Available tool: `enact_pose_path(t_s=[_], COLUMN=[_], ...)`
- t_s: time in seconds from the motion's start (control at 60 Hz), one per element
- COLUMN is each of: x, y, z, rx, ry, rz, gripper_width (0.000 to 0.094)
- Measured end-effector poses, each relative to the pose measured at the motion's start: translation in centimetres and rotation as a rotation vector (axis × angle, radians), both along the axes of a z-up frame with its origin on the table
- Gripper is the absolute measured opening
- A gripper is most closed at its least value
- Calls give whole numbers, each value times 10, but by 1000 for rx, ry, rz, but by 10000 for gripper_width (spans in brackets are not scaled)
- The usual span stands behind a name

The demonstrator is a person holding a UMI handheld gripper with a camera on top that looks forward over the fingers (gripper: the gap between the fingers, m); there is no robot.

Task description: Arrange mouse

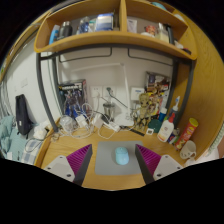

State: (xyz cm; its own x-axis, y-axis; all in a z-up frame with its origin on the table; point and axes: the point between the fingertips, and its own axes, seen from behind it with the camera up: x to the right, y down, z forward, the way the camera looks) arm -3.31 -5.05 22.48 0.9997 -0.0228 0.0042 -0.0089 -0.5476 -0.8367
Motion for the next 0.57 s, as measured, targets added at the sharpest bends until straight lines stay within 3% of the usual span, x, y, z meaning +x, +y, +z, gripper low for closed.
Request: enact_pose_path(t_s=[0.217,0.567], x=[-32,-51], y=[-42,-73], z=[51,67], rx=[72,84], ry=[22,55], rz=[33,41], gripper_width=[870,860])
